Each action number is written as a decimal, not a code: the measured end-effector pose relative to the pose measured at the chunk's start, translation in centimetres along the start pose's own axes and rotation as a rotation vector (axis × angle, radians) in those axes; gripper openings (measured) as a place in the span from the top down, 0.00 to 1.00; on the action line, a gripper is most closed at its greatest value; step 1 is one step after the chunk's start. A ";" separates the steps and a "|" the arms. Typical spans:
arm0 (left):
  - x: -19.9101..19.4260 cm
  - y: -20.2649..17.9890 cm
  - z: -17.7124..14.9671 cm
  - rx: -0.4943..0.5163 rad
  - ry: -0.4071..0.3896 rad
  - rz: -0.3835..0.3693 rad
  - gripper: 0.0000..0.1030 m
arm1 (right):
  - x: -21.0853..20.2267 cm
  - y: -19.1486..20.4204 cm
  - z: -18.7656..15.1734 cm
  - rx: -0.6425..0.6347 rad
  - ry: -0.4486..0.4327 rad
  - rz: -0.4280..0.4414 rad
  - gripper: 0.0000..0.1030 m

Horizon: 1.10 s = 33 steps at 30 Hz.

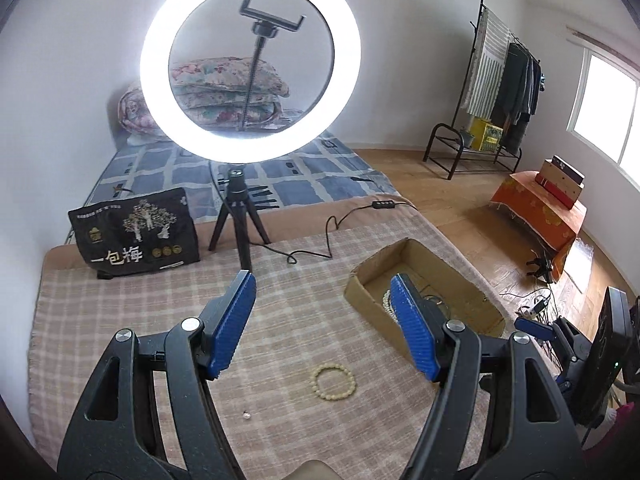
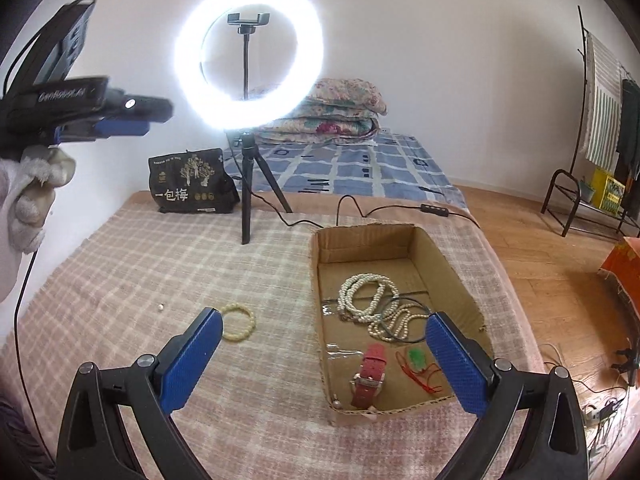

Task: Organize jewelry
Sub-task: 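Move the left tool to the second pearl earring while the right tool approaches the yellow bead bracelet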

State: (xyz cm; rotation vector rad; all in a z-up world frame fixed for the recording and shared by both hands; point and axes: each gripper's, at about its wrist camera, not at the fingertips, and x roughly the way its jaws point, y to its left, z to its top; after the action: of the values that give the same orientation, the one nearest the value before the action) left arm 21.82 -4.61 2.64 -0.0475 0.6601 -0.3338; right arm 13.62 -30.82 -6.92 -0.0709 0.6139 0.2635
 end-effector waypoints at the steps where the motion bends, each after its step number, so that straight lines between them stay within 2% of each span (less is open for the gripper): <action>1: -0.2 0.6 -0.4 -0.006 0.002 0.005 0.31 | 0.2 0.3 0.2 0.000 0.006 0.009 0.05; 6: -0.4 3.7 -2.5 -0.034 0.027 0.035 0.31 | 1.8 1.4 0.6 0.005 0.056 0.043 0.11; 8: -0.3 4.6 -3.4 -0.044 0.042 0.042 0.31 | 2.6 1.9 0.6 0.009 0.079 0.058 0.16; 16: 1.3 7.8 -8.3 -0.105 0.125 0.060 0.31 | 5.8 3.4 0.5 0.038 0.158 0.102 0.29; 21: 2.8 8.5 -11.2 -0.115 0.188 0.069 0.31 | 8.2 4.1 0.2 0.074 0.208 0.136 0.42; 24: 3.9 8.3 -13.0 -0.088 0.223 0.083 0.31 | 9.6 4.4 -0.2 0.090 0.241 0.141 0.46; 26: 4.6 8.2 -14.0 -0.076 0.247 0.087 0.31 | 10.6 4.7 -0.6 0.094 0.267 0.148 0.54; 27: 4.9 8.0 -14.6 -0.070 0.258 0.088 0.31 | 11.1 5.0 -0.7 0.092 0.278 0.145 0.55; 30: 5.9 7.8 -15.7 -0.047 0.290 0.091 0.44 | 12.3 5.4 -1.0 0.082 0.296 0.139 0.56; 33: 6.8 7.7 -16.4 -0.035 0.312 0.097 0.45 | 13.0 5.8 -1.1 0.061 0.304 0.127 0.57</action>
State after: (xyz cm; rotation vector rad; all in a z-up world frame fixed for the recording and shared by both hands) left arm 19.13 1.53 -15.49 0.0038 0.9739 -0.2372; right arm 21.72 -22.47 -15.26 -0.0126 0.9302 0.3605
